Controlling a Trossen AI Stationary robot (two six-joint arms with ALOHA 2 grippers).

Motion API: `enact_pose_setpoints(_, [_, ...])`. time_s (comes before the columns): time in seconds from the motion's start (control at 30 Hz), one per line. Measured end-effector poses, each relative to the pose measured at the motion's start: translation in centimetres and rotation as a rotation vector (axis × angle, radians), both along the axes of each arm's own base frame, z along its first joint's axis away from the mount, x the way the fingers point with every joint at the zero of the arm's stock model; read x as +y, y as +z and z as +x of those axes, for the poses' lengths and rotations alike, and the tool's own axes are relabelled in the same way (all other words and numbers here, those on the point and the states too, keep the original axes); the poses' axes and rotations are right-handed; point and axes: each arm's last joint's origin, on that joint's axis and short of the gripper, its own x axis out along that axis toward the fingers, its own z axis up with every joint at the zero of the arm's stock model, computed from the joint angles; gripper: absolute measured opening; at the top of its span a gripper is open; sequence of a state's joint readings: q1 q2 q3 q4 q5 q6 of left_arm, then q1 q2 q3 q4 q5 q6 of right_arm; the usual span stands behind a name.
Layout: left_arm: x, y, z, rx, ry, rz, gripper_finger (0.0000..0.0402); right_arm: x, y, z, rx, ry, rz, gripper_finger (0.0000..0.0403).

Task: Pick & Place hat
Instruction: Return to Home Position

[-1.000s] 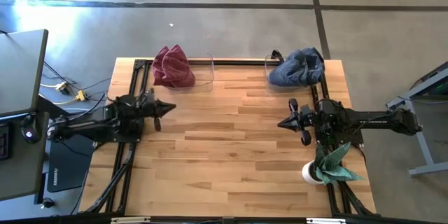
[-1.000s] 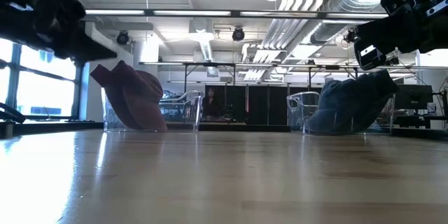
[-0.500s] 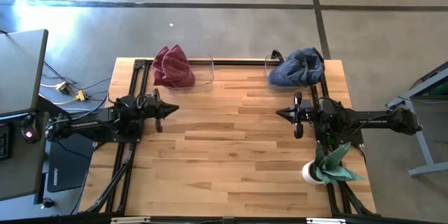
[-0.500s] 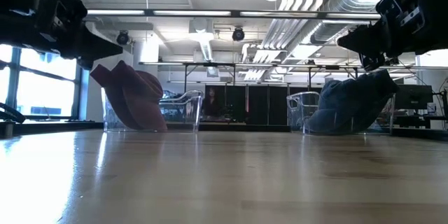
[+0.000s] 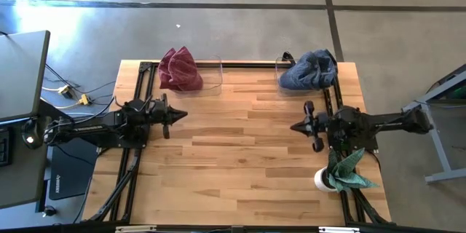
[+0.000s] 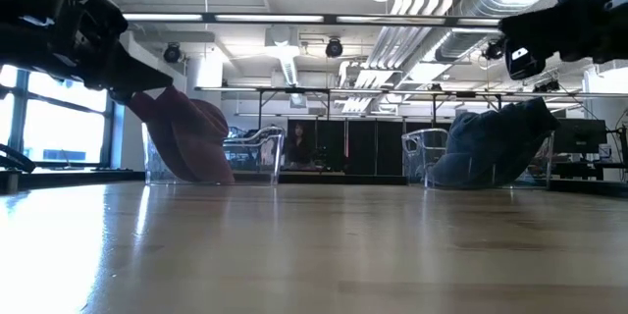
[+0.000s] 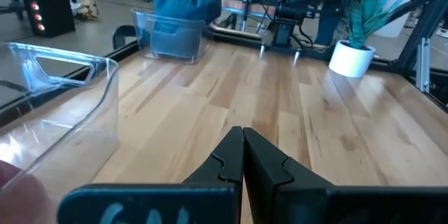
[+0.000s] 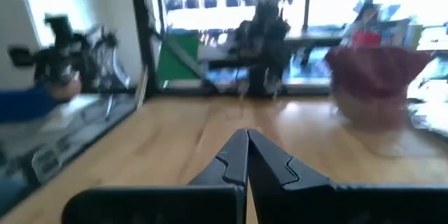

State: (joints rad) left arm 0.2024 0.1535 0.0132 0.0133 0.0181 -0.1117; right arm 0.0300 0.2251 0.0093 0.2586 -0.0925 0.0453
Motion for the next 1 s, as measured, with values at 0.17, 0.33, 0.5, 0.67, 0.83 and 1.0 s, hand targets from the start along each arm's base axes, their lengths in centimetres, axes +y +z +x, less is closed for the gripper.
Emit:
enact_pose_setpoints(0.17, [0.0,0.0,0.0,0.001,-0.001,-0.002,0.0000,-0.2,0.2,-1.2,-0.032,-0.003,0.041,0.0000])
enact_pose_setpoints(0.33, [0.0,0.0,0.0,0.001,0.003,-0.009,0.0000,-0.2,-0.2,-1.4,0.004,0.032,0.054,0.0000])
enact_pose_setpoints(0.5, [0.0,-0.1,0.0,0.008,0.003,-0.018,0.0000,-0.1,-0.3,-1.4,0.002,0.058,0.008,0.0000])
enact_pose_setpoints(0.67, [0.0,-0.1,0.0,0.008,0.007,-0.017,0.0000,-0.6,-0.6,-1.3,0.030,-0.105,-0.019,0.0000])
enact_pose_setpoints(0.83, [0.0,-0.1,0.0,0.009,0.012,-0.017,0.0000,-0.7,-0.7,-1.1,0.052,-0.132,-0.045,0.0000])
enact_pose_setpoints(1.0, [0.0,-0.1,0.0,0.009,0.012,-0.017,0.0000,-0.7,-0.9,-1.0,0.072,-0.146,-0.045,0.0006])
